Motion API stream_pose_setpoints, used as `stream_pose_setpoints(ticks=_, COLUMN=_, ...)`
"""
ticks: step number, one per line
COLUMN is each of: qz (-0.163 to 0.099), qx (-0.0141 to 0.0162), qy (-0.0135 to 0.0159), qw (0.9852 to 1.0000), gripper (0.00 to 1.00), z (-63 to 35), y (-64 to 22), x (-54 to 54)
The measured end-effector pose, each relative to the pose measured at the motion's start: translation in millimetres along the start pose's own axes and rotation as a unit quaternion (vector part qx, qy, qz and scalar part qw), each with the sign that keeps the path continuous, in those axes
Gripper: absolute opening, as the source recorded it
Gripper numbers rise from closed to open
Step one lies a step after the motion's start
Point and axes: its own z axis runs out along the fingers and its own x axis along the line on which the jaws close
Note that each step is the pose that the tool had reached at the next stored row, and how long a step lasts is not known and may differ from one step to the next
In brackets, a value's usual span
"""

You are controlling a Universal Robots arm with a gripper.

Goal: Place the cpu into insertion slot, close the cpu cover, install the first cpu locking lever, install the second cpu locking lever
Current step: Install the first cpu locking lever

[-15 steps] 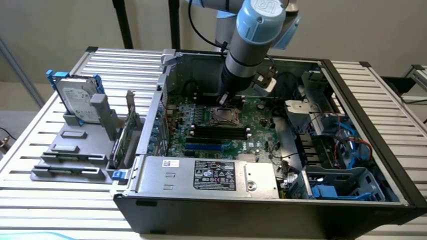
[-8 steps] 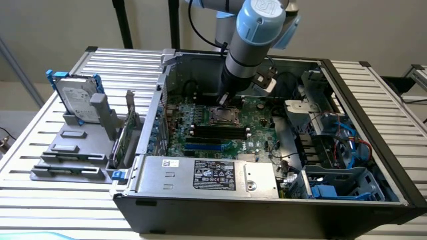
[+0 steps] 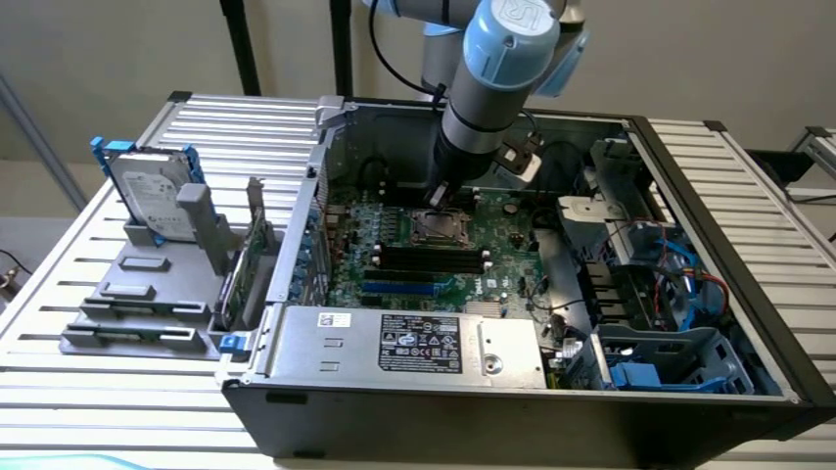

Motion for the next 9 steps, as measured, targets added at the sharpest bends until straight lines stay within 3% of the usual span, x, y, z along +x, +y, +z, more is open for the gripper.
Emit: stream_pose_setpoints(ticks=9, qz=0.000, qx=-0.0001, qy=-0.0002, qw=1.0000, gripper=0.11, z=-1.1, y=-1.1, x=-2.9)
